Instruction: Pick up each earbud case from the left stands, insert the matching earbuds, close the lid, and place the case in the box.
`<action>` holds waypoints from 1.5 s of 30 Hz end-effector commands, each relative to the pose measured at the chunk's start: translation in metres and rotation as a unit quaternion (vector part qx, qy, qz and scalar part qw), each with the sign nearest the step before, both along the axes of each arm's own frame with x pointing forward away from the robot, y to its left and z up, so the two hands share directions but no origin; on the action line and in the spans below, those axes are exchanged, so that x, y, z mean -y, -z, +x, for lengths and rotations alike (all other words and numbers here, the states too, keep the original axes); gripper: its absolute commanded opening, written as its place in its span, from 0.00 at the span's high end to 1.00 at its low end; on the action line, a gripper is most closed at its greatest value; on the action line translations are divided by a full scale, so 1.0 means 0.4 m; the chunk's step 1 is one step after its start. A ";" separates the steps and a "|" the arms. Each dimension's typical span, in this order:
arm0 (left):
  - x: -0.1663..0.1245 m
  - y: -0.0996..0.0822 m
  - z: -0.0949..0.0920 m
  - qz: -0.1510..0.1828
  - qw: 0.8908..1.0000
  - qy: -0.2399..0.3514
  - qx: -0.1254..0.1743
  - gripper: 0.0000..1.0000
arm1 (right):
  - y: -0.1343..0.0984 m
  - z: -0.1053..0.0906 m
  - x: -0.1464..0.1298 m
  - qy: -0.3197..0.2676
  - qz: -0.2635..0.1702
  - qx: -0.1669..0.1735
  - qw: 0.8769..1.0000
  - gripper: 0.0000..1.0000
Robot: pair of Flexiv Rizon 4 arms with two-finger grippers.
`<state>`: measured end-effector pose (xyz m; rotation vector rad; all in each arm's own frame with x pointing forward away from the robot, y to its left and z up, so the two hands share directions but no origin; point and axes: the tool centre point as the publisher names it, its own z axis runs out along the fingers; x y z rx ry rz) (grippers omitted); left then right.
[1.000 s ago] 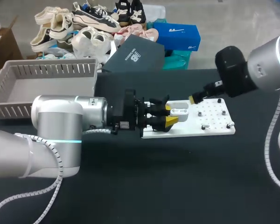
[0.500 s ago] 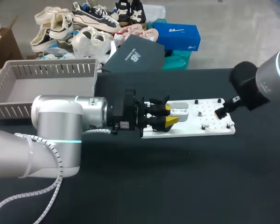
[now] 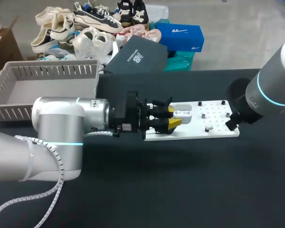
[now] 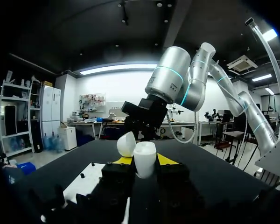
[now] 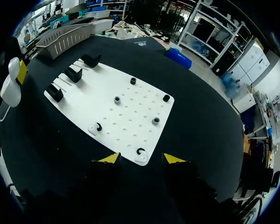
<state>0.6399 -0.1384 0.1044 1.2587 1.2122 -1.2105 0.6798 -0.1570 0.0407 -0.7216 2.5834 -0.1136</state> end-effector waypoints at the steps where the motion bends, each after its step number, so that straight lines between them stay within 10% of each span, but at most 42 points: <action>1: 0.001 0.001 -0.004 -0.001 1.000 -0.003 0.001 1.00 | 0.019 -0.008 0.007 0.072 -0.130 0.101 0.984 0.51; 45: 0.001 0.001 -0.004 -0.001 1.000 -0.003 0.001 1.00 | 0.051 0.008 0.006 0.079 -0.120 0.055 0.988 0.59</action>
